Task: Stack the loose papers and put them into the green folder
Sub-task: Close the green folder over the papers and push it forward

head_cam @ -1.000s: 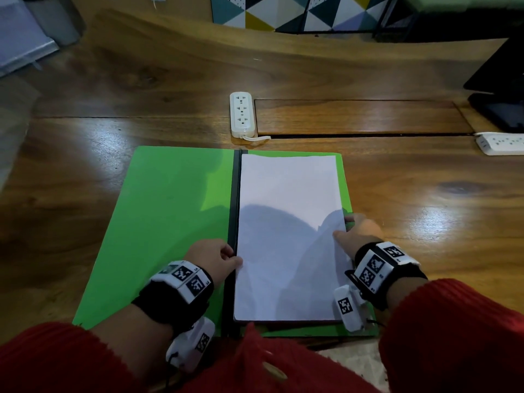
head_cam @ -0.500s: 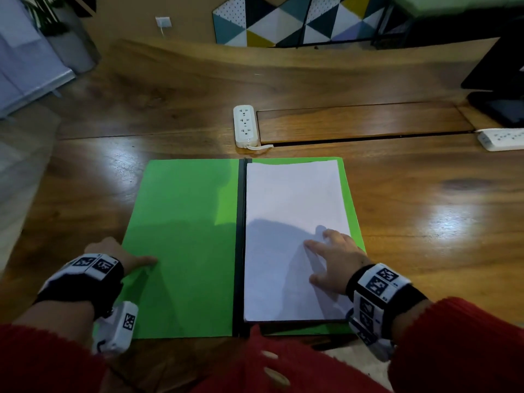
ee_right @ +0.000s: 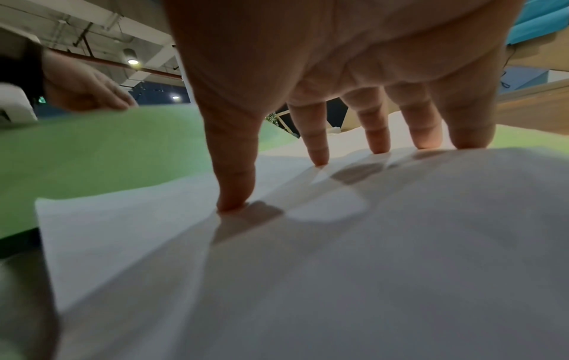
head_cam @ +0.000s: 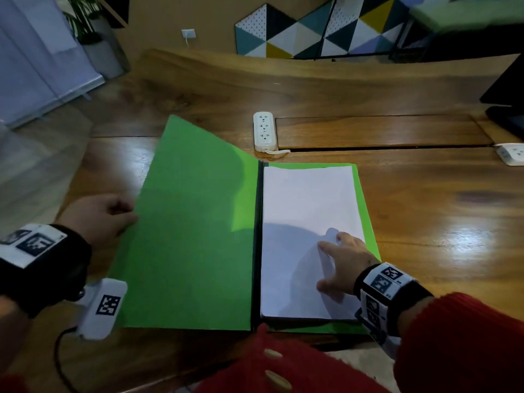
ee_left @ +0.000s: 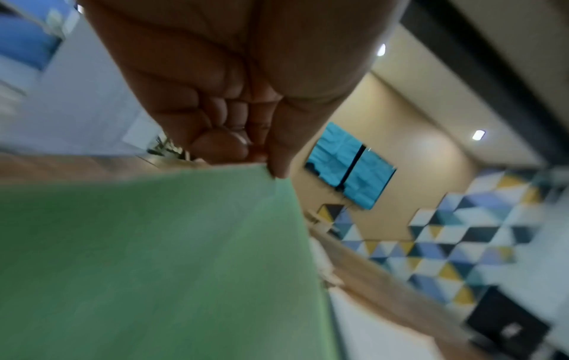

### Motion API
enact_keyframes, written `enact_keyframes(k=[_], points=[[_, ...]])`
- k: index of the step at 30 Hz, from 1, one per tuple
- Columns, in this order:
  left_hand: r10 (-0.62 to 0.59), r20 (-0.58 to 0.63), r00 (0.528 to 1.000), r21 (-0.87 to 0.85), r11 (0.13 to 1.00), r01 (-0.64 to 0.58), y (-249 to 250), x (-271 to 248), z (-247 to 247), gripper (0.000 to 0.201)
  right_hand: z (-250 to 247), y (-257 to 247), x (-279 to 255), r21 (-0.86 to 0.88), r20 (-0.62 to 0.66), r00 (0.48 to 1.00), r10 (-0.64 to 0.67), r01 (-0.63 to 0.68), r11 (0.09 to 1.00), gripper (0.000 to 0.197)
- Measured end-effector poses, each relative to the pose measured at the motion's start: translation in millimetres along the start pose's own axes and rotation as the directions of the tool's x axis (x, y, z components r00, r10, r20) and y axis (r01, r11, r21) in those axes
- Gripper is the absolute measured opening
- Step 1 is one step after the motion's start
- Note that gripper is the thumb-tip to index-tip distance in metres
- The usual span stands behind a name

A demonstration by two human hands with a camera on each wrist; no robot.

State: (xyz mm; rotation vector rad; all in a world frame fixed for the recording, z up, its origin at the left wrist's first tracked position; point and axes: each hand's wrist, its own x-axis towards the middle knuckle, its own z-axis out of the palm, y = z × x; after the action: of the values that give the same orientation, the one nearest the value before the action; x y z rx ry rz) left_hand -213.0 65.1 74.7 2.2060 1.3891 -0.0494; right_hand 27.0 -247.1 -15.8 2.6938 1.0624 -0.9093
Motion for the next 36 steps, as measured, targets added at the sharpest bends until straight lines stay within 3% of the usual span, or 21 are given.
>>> enact_keyframes(k=[1, 5, 8, 10, 11, 13, 15, 17, 19, 23, 25, 27, 30, 32, 34, 36], points=[[0.032, 0.042, 0.999, -0.089, 0.996, -0.028, 10, -8, -9, 0.003, -1, -1, -1, -0.003, 0.003, 1.0, 0.0, 0.0, 1.0, 0.09], [0.147, 0.231, 0.962, -0.418, 0.908, -0.038, 69, -41, -23, 0.012, -9, -8, -6, -0.048, 0.036, 0.999, 0.007, -0.005, 0.999, 0.086], [0.219, 0.233, 0.948, -0.478, 0.874, -0.085, 120, -58, -15, 0.019, -24, -17, -15, -0.04, 0.073, 0.997, -0.031, 0.034, 0.999, 0.076], [0.24, 0.183, 0.953, -0.448, 0.884, -0.136, 143, -60, -6, 0.022, -45, -28, -24, 0.081, -0.059, 0.988, -0.142, 0.147, 0.986, 0.068], [0.251, 0.157, 0.955, -0.422, 0.891, -0.164, 153, -62, -2, 0.024, -59, -36, -31, 0.188, -0.196, 0.955, -0.224, 0.261, 0.947, 0.06], [0.257, 0.128, 0.958, -0.384, 0.904, -0.191, 170, -68, 2, 0.026, -93, -60, -52, 0.405, -0.442, 0.836, -0.326, 0.51, 0.759, 0.045], [0.286, 0.149, 0.947, -0.342, 0.913, -0.222, 182, -75, 5, 0.019, -122, -83, -68, 0.535, -0.478, 0.784, -0.396, 0.618, 0.577, 0.036], [0.307, 0.193, 0.932, -0.276, 0.929, -0.248, 191, -81, 7, 0.009, -136, -94, -72, 0.566, -0.461, 0.777, -0.429, 0.629, 0.533, 0.022], [0.299, 0.266, 0.916, -0.358, 0.913, -0.194, 196, -86, 10, 0.011, -141, -92, -69, 0.523, -0.458, 0.795, -0.397, 0.602, 0.603, 0.021], [0.29, 0.469, 0.834, -0.663, 0.74, 0.116, 193, -88, 15, 0.013, -139, -62, -65, 0.38, -0.457, 0.841, -0.29, 0.479, 0.791, 0.013], [0.326, 0.482, 0.814, -0.719, 0.678, 0.154, 186, -82, 12, 0.011, -137, -39, -63, 0.217, -0.436, 0.862, -0.259, 0.38, 0.899, 0.008], [0.326, 0.474, 0.818, -0.706, 0.695, 0.133, 176, -73, 15, 0.009, -127, -9, -56, 0.177, -0.386, 0.905, -0.179, 0.263, 0.949, 0.017], [0.247, 0.468, 0.849, -0.468, 0.884, 0.001, 161, -53, 47, 0.018, -101, 30, -33, 0.302, -0.304, 0.952, 0.038, 0.059, 0.951, 0.043], [0.2, 0.483, 0.853, -0.136, 0.979, -0.152, 152, -41, 82, 0.039, -81, 49, -17, 0.377, -0.202, 0.965, 0.169, -0.083, 0.922, 0.06], [0.124, 0.532, 0.838, 0.215, 0.937, -0.275, 145, -37, 117, 0.057, -63, 60, -5, 0.397, -0.12, 0.959, 0.258, -0.192, 0.898, 0.067], [0.04, 0.555, 0.831, 0.344, 0.898, -0.273, 138, -38, 143, 0.06, -45, 65, 5, 0.384, -0.043, 0.942, 0.332, -0.291, 0.876, 0.068]])
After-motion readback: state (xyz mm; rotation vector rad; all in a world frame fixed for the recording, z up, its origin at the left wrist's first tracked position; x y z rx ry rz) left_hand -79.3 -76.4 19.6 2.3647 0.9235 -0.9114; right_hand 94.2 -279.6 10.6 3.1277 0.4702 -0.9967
